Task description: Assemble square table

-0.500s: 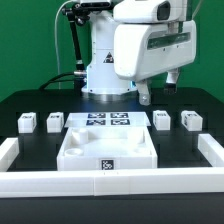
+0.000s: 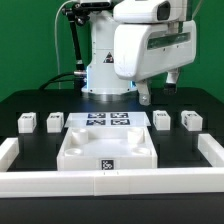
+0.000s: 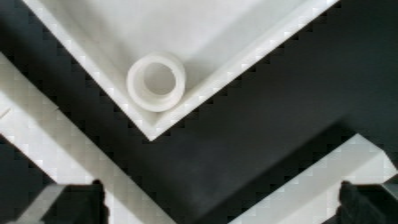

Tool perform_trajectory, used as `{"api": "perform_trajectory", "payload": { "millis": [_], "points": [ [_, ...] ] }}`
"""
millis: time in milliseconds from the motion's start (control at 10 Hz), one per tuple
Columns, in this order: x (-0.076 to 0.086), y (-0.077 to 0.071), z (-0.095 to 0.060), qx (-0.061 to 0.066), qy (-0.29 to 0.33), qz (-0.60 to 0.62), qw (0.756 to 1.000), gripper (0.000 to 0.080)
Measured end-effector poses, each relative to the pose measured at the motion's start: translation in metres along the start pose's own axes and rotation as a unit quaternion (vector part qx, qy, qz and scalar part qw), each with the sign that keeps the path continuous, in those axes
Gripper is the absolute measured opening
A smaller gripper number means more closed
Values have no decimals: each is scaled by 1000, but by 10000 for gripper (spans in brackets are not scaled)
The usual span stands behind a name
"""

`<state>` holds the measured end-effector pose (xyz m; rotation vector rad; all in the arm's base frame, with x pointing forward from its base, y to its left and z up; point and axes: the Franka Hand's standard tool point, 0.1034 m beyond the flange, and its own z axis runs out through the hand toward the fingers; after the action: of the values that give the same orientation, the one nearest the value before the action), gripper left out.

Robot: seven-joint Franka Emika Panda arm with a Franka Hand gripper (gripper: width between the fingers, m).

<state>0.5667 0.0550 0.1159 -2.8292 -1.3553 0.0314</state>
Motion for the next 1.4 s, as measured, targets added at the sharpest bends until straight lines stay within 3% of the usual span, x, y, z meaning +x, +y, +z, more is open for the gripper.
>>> {"api": "perform_trajectory", "payload": {
  "millis": [300,400,600,800,1200,1400],
  "points": [
    [0,0,1,0,0,0,1000,649],
    [-6,-1,6,-12,12,-52,999,649],
    [-37,-11,23,-4,5,-149,989,649],
    [-46,-11,34,7,0,-183,983,649],
    [-48,-11,36,7,0,-203,979,649],
    [-60,-23,49,4,4,-275,961,649]
  ]
}}
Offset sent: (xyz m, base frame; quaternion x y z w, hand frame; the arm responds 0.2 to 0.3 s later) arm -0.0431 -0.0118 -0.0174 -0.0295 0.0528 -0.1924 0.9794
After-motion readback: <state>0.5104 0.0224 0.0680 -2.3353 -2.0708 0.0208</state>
